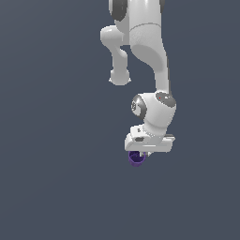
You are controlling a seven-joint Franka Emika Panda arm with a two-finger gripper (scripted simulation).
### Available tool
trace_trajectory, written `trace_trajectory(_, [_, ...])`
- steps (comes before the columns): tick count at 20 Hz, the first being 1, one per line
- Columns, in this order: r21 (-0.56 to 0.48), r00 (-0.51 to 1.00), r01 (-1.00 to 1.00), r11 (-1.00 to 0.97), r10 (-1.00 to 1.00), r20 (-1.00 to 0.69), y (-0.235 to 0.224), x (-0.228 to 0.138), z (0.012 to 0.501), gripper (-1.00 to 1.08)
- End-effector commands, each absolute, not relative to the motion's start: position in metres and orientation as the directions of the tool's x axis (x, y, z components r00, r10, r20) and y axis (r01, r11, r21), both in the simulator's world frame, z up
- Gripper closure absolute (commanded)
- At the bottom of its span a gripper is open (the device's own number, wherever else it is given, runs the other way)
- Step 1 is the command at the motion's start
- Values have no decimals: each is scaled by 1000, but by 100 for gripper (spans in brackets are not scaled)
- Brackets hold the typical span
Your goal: Pick up the object and move it to a goal position.
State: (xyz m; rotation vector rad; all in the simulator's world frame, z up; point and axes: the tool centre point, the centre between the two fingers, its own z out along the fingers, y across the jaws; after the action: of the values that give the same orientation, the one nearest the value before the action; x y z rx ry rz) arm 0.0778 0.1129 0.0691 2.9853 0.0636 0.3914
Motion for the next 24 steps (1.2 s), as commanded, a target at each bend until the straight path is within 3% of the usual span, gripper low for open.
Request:
trace_trajectory(1, [134, 965, 25, -991, 59, 254, 113, 75, 70, 108])
trace_trajectory(11, [132, 966, 24, -991, 58, 254, 111, 42, 73, 108])
trace_trajectory(24, [129, 966, 24, -991, 56, 253, 106, -43, 81, 108])
